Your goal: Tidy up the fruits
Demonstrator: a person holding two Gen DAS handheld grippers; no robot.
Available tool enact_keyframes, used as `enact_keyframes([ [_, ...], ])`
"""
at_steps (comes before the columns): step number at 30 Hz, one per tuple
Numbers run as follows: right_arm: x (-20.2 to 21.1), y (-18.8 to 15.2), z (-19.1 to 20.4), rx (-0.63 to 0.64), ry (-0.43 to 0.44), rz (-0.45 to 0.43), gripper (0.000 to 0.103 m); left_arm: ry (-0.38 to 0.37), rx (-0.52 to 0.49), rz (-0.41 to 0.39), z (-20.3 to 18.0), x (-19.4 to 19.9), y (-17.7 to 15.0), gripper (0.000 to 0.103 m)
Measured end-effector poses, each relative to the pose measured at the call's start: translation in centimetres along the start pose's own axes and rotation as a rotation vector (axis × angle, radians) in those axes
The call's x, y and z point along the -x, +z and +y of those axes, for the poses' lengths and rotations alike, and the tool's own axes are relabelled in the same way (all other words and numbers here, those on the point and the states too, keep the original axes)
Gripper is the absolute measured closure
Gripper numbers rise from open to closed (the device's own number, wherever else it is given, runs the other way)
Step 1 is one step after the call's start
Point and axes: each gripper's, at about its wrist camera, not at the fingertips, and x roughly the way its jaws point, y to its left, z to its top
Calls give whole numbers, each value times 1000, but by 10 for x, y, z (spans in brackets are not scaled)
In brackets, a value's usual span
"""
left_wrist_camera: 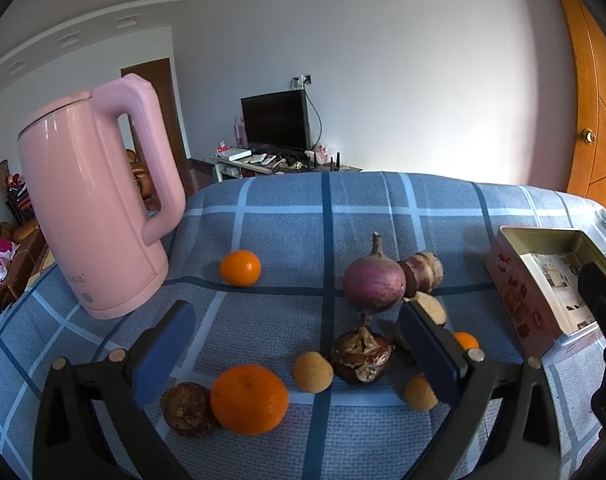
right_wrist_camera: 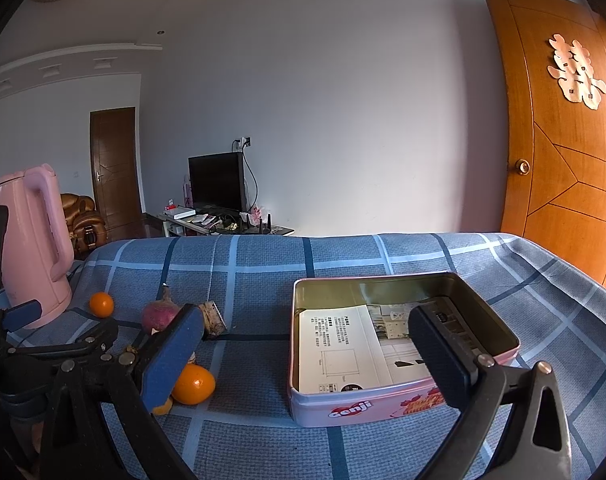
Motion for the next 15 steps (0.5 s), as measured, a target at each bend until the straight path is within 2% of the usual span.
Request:
enact_keyframes([
  [15, 0, 0, 0, -2, 0, 0, 1, -4, -1, -2, -1, 1, 0, 0],
])
